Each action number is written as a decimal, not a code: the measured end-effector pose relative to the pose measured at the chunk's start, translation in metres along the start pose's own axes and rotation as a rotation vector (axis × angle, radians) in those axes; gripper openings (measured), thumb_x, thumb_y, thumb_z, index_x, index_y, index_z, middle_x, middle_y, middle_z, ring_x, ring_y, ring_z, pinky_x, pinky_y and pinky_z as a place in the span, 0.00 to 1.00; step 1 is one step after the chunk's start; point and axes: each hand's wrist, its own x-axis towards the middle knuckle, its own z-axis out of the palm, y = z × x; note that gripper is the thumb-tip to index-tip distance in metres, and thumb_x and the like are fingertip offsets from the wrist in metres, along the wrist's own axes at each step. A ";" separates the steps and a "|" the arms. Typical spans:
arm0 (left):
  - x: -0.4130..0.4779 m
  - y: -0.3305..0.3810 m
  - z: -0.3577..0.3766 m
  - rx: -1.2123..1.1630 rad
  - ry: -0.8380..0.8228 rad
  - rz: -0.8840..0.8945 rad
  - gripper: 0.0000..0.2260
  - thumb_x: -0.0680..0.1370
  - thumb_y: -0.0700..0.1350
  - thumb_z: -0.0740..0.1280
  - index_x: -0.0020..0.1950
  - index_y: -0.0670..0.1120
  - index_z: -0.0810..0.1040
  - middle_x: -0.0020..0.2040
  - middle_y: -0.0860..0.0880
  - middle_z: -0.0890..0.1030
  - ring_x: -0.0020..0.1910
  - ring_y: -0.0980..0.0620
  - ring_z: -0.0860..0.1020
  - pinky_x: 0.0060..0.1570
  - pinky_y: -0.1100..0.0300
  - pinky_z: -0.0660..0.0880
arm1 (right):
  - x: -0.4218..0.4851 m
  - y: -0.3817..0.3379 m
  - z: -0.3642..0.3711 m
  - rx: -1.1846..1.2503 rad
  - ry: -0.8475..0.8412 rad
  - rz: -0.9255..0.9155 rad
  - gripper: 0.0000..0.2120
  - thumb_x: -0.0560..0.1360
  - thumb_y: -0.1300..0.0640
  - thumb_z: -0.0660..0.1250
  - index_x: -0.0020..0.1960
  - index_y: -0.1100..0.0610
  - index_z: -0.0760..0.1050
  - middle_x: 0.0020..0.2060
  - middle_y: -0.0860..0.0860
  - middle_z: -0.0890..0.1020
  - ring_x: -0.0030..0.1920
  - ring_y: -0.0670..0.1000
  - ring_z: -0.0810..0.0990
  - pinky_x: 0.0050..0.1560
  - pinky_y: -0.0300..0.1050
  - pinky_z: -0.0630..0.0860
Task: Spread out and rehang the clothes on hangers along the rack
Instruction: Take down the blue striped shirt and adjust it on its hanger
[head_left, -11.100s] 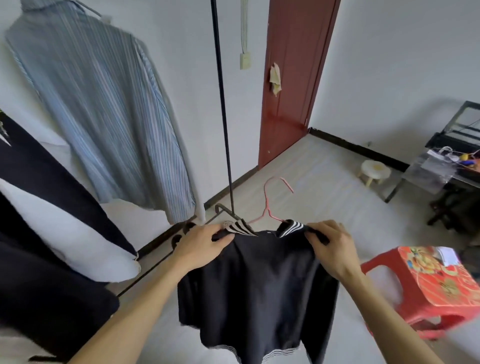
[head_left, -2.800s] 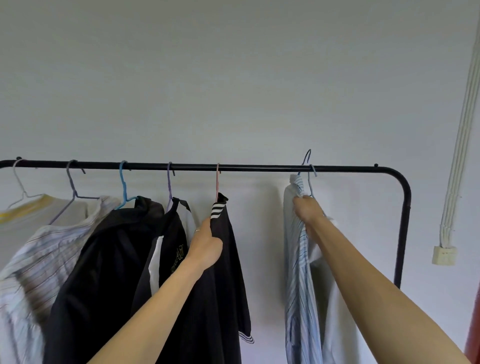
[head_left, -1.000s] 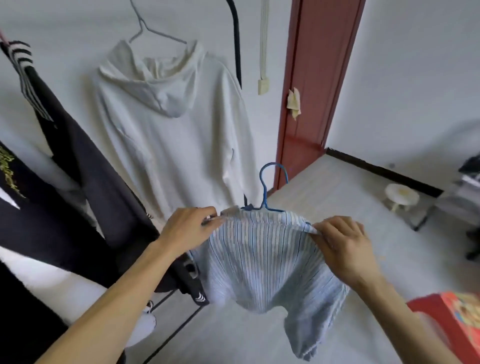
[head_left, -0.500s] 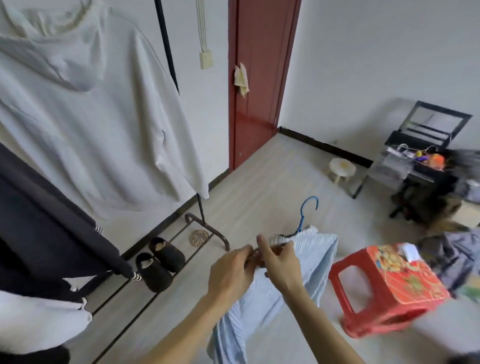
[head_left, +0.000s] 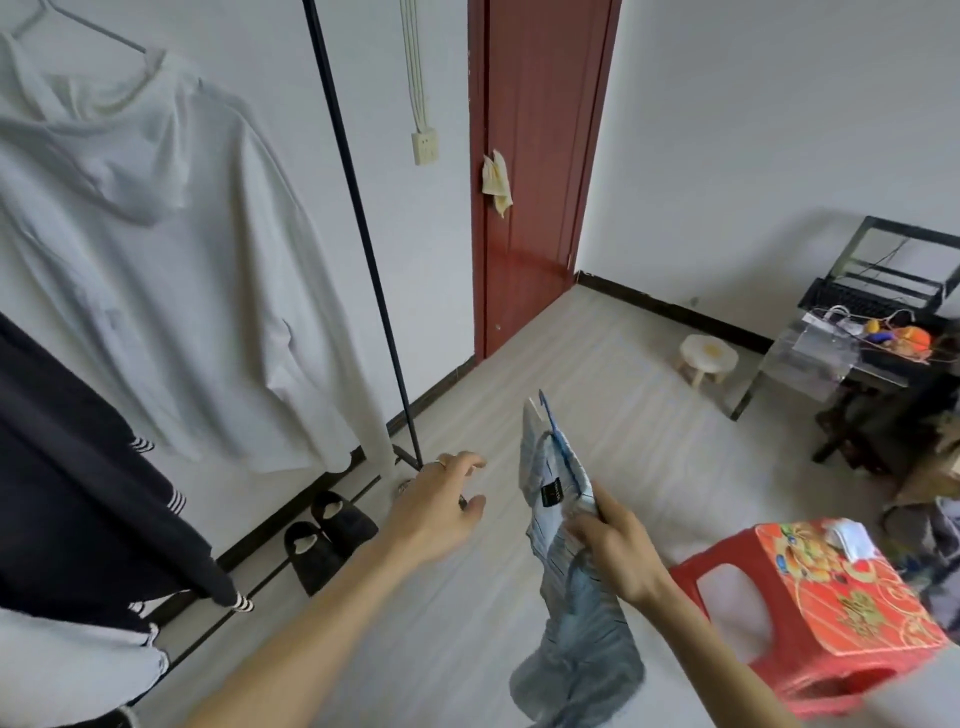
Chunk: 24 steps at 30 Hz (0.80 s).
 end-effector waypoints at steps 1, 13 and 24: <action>0.004 0.004 -0.007 0.045 0.011 0.004 0.22 0.79 0.51 0.64 0.72 0.54 0.65 0.69 0.49 0.72 0.64 0.51 0.74 0.59 0.49 0.75 | 0.000 -0.006 -0.005 0.007 -0.047 -0.040 0.08 0.69 0.56 0.61 0.42 0.61 0.66 0.31 0.47 0.71 0.36 0.48 0.68 0.40 0.49 0.68; 0.012 0.002 -0.072 0.069 0.158 0.077 0.09 0.82 0.52 0.60 0.55 0.48 0.74 0.38 0.56 0.71 0.35 0.51 0.75 0.33 0.55 0.69 | 0.024 -0.081 -0.036 -0.139 -0.460 -0.384 0.11 0.69 0.54 0.67 0.39 0.61 0.69 0.32 0.49 0.67 0.34 0.47 0.65 0.38 0.49 0.61; -0.028 -0.057 -0.165 0.130 0.414 -0.263 0.12 0.82 0.53 0.58 0.64 0.55 0.70 0.57 0.52 0.77 0.53 0.49 0.76 0.51 0.50 0.76 | 0.044 -0.166 0.043 -0.061 -0.525 -0.556 0.21 0.78 0.48 0.67 0.31 0.50 0.62 0.26 0.44 0.63 0.30 0.46 0.61 0.34 0.44 0.60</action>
